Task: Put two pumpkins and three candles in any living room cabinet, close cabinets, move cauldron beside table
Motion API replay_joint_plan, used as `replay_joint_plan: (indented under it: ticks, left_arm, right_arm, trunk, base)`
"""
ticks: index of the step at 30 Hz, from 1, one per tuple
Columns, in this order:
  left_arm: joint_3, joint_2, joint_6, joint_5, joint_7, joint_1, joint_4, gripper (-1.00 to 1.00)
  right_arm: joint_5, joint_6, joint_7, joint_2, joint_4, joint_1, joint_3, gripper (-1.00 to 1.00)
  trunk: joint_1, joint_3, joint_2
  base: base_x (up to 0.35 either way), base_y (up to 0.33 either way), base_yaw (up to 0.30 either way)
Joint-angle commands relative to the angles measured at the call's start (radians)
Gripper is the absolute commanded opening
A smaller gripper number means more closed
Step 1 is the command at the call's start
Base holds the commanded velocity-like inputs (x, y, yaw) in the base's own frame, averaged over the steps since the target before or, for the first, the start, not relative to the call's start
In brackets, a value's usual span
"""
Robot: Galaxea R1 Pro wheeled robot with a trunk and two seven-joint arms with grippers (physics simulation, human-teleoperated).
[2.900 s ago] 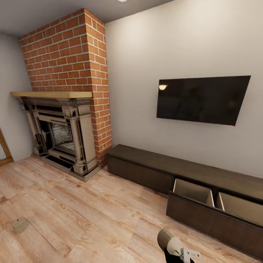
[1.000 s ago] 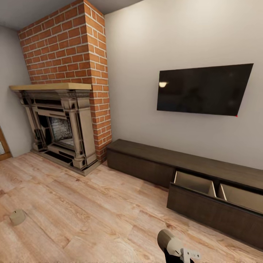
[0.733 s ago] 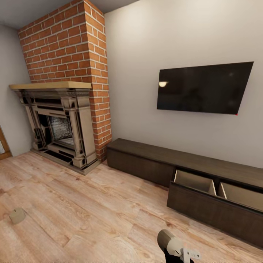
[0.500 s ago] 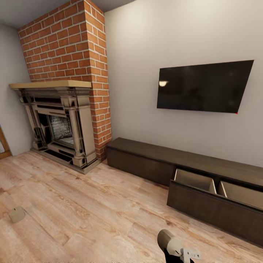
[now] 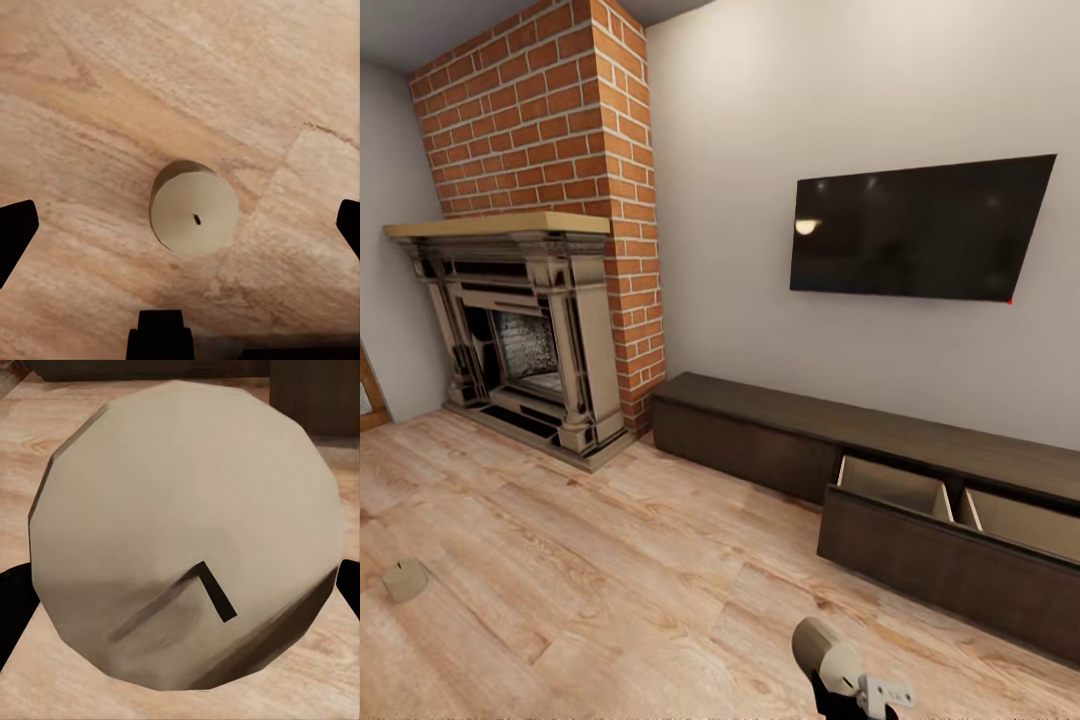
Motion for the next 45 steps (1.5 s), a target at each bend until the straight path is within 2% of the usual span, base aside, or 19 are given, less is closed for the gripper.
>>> replay_joint_plan:
  ticks: [1, 7, 19, 21, 26, 29, 35, 45]
  left_arm:
    - [0.003, 0.000, 0.006, 0.001, -0.003, 0.000, -0.002, 1.00]
    - [0.003, 0.000, 0.006, 0.001, -0.003, 0.000, -0.002, 1.00]
    - [0.003, 0.000, 0.006, 0.001, -0.002, 0.000, -0.002, 1.00]
    - [0.003, 0.000, 0.006, 0.000, -0.002, 0.000, -0.002, 1.00]
    - [0.003, 0.000, 0.005, 0.001, -0.002, 0.000, -0.002, 1.00]
    - [0.003, 0.000, 0.005, 0.000, -0.002, 0.000, -0.002, 1.00]
    - [0.003, 0.000, 0.004, 0.000, -0.002, 0.000, -0.002, 1.00]
    - [0.003, 0.000, 0.003, 0.000, -0.002, 0.000, -0.002, 1.00]
  right_arm:
    - [-0.012, -0.002, 0.007, 0.001, -0.025, 0.016, 0.000, -1.00]
    - [-0.012, -0.002, 0.007, 0.001, -0.067, 0.043, 0.000, -1.00]
    - [-0.012, -0.002, 0.006, -0.001, -0.125, 0.072, -0.005, -1.00]
    - [-0.012, 0.003, 0.005, -0.001, -0.151, 0.082, -0.005, -1.00]
    - [-0.011, 0.014, 0.001, -0.002, -0.297, 0.168, -0.006, -1.00]
    - [-0.010, 0.015, 0.000, -0.002, -0.344, 0.196, -0.006, -1.00]
    - [-0.010, 0.082, 0.000, -0.004, -0.386, 0.205, -0.008, -1.00]
    - [-0.010, 0.094, 0.000, -0.006, -0.393, 0.205, -0.009, -1.00]
  trunk:
    - [0.004, -0.004, -0.008]
    - [0.027, -0.023, -0.050]
    - [0.027, -0.023, -0.050]
    - [0.027, -0.023, -0.050]
    - [0.027, -0.023, -0.050]
    - [0.027, -0.023, -0.050]
    - [0.027, -0.023, -0.050]
    - [0.027, -0.023, -0.050]
  base:
    - [0.000, 0.000, 0.000]
    - [0.000, 0.000, 0.000]
    - [0.000, 0.000, 0.000]
    - [0.000, 0.000, 0.000]
    - [0.000, 0.000, 0.000]
    - [0.000, 0.000, 0.000]
    - [0.000, 0.000, 0.000]
    - [0.000, 0.000, 0.000]
